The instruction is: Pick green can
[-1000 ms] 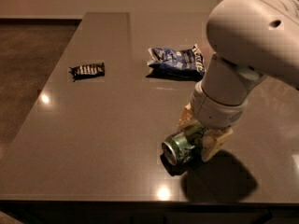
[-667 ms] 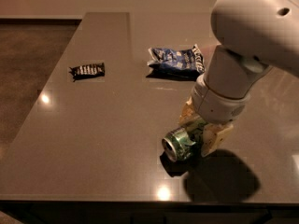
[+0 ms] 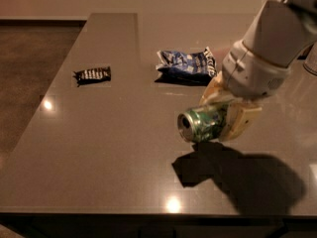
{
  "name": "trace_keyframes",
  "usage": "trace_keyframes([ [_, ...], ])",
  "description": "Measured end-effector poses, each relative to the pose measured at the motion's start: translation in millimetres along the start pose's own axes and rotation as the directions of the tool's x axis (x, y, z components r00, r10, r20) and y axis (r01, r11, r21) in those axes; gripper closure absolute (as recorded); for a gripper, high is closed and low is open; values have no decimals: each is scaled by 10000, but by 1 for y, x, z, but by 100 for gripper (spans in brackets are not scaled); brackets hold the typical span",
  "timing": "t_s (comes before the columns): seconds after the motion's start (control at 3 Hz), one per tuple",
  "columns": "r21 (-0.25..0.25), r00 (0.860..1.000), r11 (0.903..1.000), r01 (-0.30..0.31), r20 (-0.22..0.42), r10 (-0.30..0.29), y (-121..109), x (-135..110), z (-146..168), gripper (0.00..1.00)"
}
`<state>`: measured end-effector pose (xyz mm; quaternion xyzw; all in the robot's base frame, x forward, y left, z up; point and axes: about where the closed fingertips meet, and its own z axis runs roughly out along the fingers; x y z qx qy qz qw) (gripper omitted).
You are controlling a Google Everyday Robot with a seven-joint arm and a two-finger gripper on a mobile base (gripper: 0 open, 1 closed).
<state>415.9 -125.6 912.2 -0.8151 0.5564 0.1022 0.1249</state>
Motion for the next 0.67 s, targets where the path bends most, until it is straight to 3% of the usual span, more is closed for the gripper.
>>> trace_keyframes([
  [0.33, 382, 9973, 9985, -390, 631, 365, -11, -8, -30, 100],
  [0.67, 664, 9976, 9972, -347, 624, 306, -18, -10, -33, 100],
])
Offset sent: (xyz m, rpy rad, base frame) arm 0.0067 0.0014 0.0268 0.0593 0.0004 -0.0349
